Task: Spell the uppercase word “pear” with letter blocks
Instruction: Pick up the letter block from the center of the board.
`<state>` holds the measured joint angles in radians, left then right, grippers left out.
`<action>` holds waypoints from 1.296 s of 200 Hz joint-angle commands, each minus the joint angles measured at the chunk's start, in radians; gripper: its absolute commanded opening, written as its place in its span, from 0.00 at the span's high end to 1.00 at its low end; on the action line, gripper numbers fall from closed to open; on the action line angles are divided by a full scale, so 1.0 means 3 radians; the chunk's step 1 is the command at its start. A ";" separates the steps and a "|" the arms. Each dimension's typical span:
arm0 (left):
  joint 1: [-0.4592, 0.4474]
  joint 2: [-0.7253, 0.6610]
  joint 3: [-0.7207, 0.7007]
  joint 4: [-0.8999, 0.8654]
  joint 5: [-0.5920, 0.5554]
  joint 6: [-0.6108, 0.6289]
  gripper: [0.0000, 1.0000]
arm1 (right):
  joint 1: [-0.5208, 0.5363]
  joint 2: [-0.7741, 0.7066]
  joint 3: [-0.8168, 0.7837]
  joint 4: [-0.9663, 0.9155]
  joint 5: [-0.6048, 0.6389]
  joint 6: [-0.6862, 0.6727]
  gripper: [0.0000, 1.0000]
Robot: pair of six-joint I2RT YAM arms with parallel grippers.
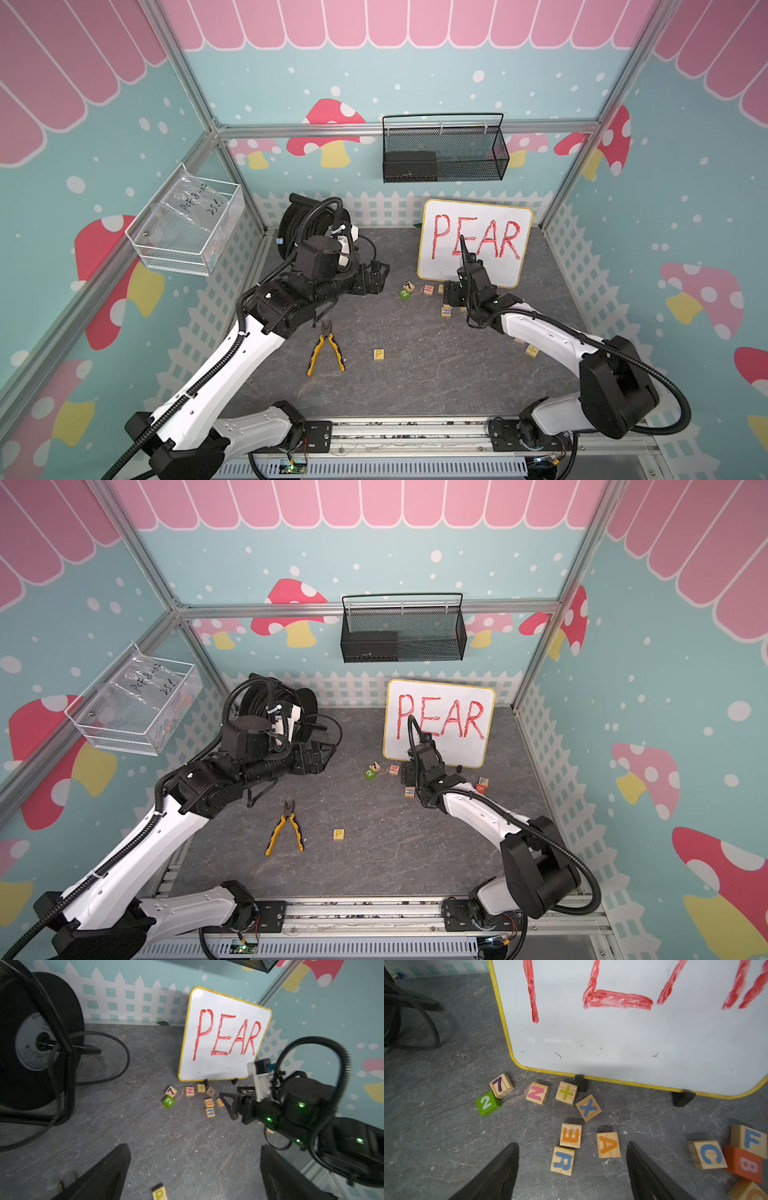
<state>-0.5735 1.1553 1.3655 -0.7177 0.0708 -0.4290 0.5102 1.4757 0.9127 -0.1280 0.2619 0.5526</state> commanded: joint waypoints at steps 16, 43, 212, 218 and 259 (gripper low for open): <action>0.0012 0.0148 0.0016 -0.0050 0.0498 -0.0295 0.00 | -0.0011 0.0278 0.0151 0.0057 -0.0125 0.0110 0.24; -0.0065 0.0250 0.0299 -0.0466 0.0339 -0.0214 0.00 | -0.0013 0.0488 0.0214 0.0079 -0.0151 0.0101 0.29; 0.0051 -0.0013 -0.0863 0.0739 -0.0049 -0.0143 0.00 | -0.0025 0.1047 0.0256 0.0064 -0.0129 0.0270 0.50; 0.0074 -0.0011 -0.0889 0.0763 -0.0009 -0.0159 0.00 | -0.0021 0.1050 0.0253 0.0066 -0.0123 0.0272 0.52; 0.0213 0.0029 -0.1052 0.0874 0.0223 -0.0255 0.00 | -0.0020 0.1091 0.0235 0.0037 -0.0064 0.0306 0.63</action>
<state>-0.5278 1.1496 1.0718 -0.4946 0.0818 -0.4908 0.5083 1.7798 0.9634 -0.1055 0.2203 0.6235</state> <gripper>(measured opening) 0.998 0.397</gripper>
